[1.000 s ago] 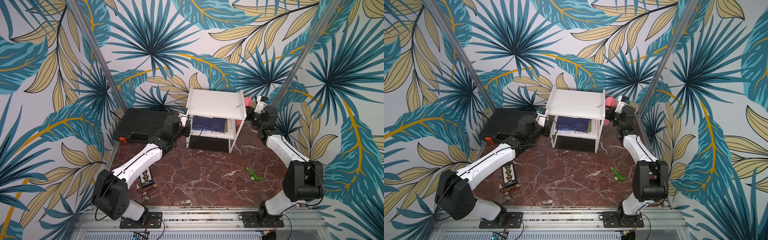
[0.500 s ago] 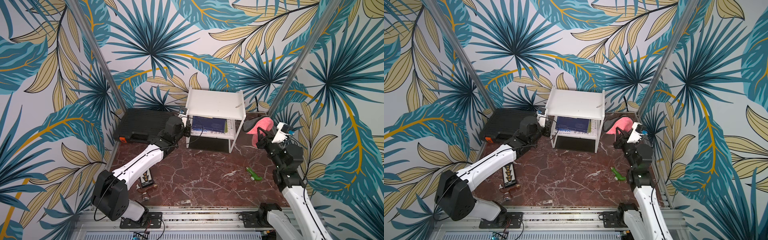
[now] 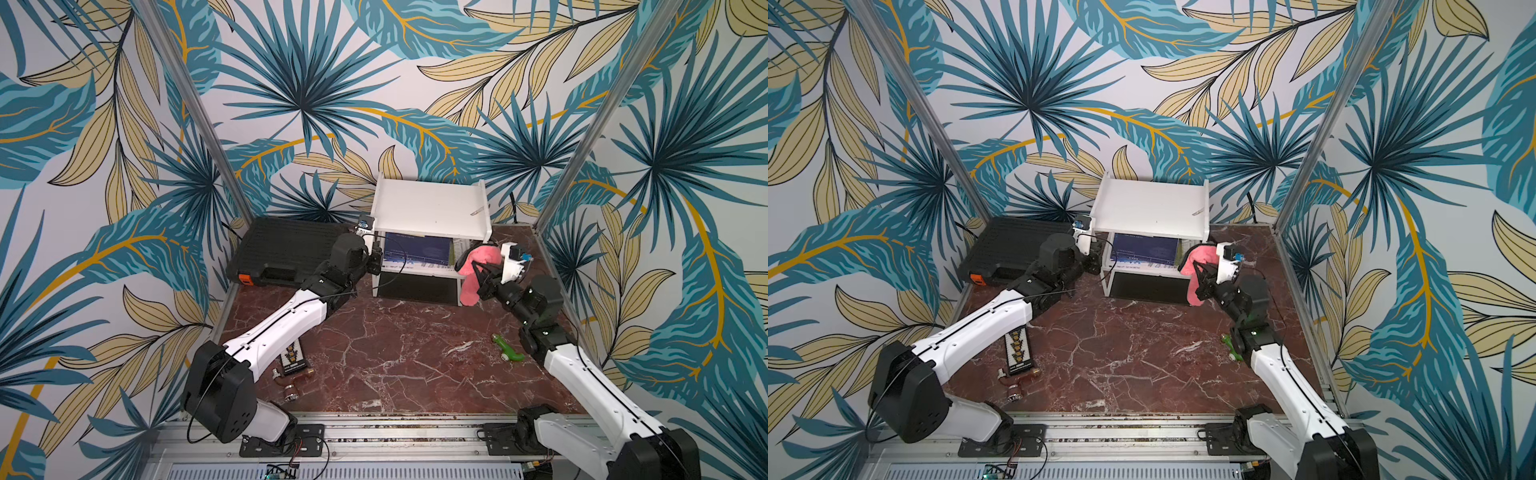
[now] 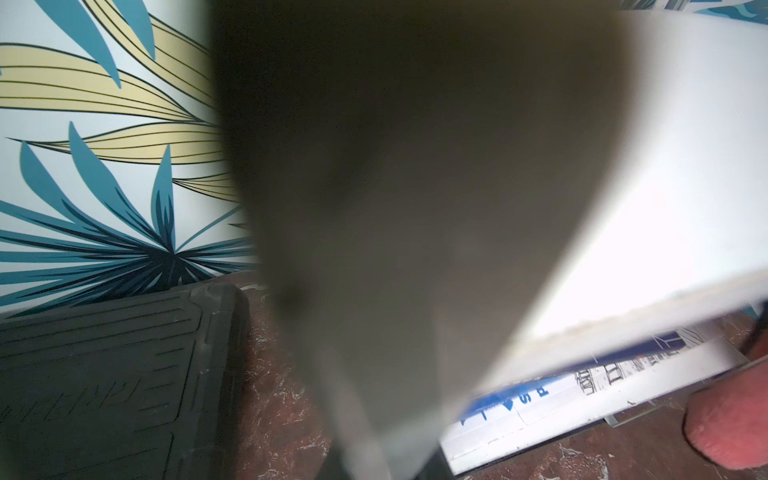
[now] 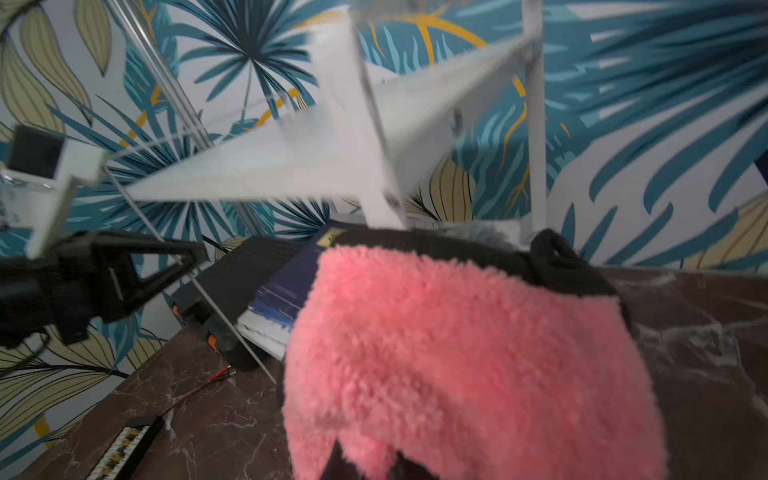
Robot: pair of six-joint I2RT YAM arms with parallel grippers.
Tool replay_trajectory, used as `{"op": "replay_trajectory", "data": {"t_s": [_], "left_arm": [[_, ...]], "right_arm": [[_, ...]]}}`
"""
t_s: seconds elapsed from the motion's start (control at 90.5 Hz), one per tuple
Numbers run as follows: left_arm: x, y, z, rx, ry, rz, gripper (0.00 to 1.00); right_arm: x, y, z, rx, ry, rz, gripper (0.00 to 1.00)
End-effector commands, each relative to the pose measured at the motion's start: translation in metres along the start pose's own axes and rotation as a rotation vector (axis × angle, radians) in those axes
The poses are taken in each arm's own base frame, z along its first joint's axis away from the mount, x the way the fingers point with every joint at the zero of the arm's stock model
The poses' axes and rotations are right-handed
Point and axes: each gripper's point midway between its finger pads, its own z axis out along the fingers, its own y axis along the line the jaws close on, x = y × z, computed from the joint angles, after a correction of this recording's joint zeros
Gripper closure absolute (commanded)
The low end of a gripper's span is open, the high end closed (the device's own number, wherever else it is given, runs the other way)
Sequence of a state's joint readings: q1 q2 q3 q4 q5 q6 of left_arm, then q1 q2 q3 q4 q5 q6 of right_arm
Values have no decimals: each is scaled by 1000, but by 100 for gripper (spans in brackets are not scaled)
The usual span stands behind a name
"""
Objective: Wipe the bookshelf clean with a cloth
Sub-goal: Hold the shelf at the center of the board.
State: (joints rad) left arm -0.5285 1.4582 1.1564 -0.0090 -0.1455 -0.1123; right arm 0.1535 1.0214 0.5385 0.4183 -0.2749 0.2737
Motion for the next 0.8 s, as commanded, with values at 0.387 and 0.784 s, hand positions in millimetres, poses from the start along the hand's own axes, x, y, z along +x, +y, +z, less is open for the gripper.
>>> {"op": "replay_trajectory", "data": {"t_s": [0.387, 0.784], "left_arm": [[10, 7, -16, -20, 62, -114, 100], [7, 3, -14, -6, 66, -110, 100]], "right_arm": [[-101, 36, -2, -13, 117, -123, 100], [-153, -14, 55, 311, 296, -266, 100]]}}
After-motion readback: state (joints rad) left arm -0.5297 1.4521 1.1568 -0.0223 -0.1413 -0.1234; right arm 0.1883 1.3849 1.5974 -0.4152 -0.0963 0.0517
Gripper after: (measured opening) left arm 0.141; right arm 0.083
